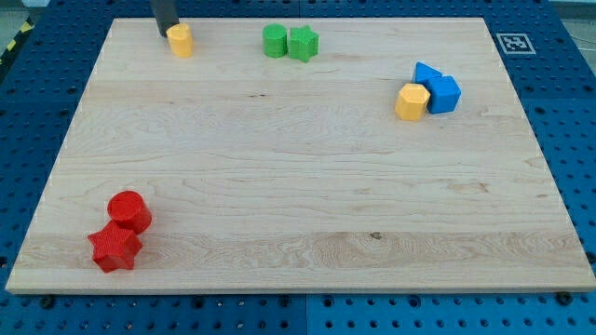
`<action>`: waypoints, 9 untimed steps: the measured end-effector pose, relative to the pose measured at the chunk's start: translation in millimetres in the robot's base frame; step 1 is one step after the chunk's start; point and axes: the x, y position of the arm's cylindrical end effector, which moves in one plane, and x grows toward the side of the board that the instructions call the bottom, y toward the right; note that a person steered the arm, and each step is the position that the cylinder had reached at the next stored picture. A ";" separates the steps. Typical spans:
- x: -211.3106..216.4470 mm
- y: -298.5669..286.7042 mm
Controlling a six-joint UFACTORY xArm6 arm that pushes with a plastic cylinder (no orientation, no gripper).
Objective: Move the yellow heart to the bottom left of the green circle
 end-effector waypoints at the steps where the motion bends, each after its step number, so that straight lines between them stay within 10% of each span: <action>1: 3.8 6.0; 9: 41.8 31.5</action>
